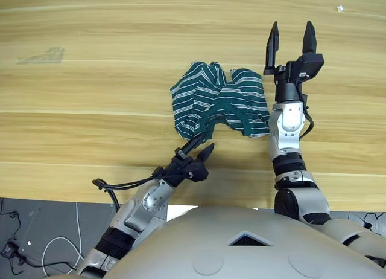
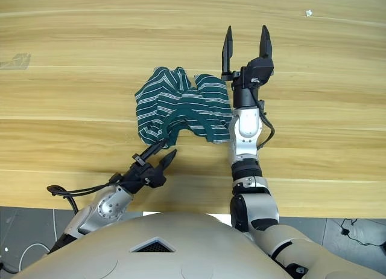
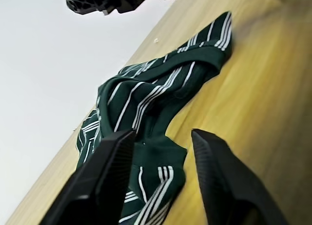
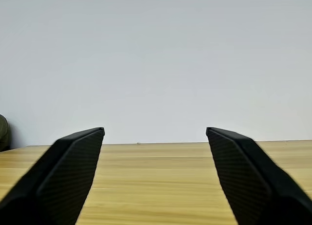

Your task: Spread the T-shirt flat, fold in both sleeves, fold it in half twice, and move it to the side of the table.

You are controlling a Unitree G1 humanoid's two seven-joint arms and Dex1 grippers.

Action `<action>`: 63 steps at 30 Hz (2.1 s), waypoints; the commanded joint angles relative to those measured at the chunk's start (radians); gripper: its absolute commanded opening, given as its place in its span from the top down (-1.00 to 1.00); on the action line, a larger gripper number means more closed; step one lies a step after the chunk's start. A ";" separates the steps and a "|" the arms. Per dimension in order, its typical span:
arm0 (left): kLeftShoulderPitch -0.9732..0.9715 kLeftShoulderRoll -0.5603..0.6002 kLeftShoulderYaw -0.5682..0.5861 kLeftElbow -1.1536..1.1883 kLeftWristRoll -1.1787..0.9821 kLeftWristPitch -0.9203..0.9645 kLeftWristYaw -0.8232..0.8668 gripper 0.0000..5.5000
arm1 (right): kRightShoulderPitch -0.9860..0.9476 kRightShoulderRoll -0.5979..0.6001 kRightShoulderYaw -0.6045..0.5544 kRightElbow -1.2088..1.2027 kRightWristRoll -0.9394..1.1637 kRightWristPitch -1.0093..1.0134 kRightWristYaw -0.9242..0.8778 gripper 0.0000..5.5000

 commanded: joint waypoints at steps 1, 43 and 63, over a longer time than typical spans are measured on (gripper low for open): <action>0.037 0.040 -0.010 0.069 0.065 0.054 -0.032 0.01 | -0.014 0.004 0.003 0.007 -0.005 0.007 -0.003 -0.42; -0.013 0.020 -0.035 0.221 0.166 0.241 -0.037 0.25 | -0.009 0.006 0.000 -0.005 -0.006 0.006 -0.008 -0.42; 0.070 0.084 0.011 0.066 0.073 0.151 -0.021 0.45 | 0.002 0.005 -0.001 -0.024 -0.005 0.011 -0.009 -0.42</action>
